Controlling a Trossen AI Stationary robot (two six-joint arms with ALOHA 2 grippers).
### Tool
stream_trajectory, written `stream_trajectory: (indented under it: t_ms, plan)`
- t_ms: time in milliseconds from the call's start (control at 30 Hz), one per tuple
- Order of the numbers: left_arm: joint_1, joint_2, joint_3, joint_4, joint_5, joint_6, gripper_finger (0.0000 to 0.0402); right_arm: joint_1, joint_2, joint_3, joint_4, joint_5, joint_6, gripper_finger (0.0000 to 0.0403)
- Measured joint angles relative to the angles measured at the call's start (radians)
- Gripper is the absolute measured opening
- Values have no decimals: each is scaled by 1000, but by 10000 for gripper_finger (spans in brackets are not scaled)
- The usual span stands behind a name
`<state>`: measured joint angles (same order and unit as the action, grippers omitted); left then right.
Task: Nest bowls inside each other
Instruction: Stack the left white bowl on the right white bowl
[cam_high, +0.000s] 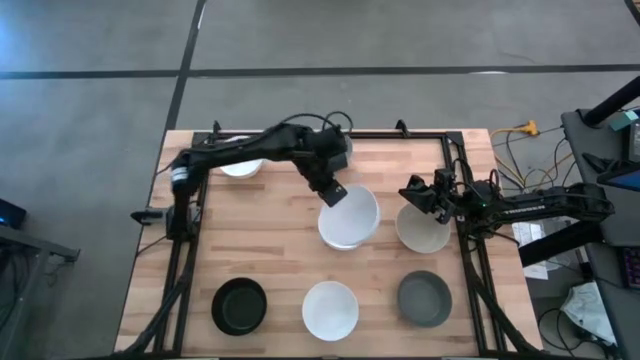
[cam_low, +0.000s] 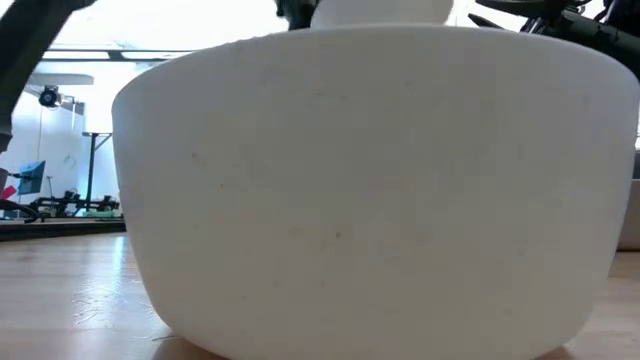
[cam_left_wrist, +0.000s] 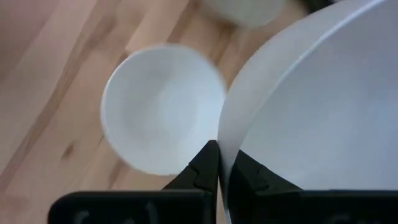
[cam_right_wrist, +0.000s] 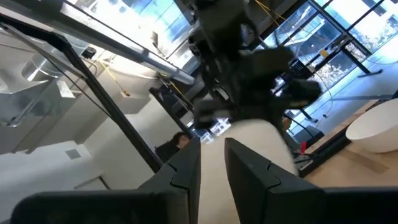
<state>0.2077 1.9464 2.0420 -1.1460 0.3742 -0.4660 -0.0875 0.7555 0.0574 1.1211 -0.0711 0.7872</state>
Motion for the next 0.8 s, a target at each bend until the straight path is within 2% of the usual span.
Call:
stream_trajectory:
  t_ms: [167, 233, 333, 433, 500, 633, 800]
  plan:
    - [0, 80, 6, -41, -9, 0, 0, 0, 0, 0, -10, 8, -2, 68]
    - [1, 109, 6, -43, -12, -1, 0, 0, 0, 5, -10, 64, 10, 68]
    - [7, 146, 6, -43, -20, -11, 0, -1, -2, 34, -7, 153, 148, 68]
    - [11, 179, 6, -43, -33, -24, 0, -1, -2, 76, -9, 180, 293, 68]
    - [13, 197, 6, -45, -44, -25, 0, 0, -2, 107, -8, 172, 303, 68]
    - [20, 210, 5, -56, -99, -25, 0, 0, -2, 162, -14, 137, 198, 68]
    - [35, 213, 5, -69, -130, -24, 0, 0, -1, 243, -101, 18, 102, 68]
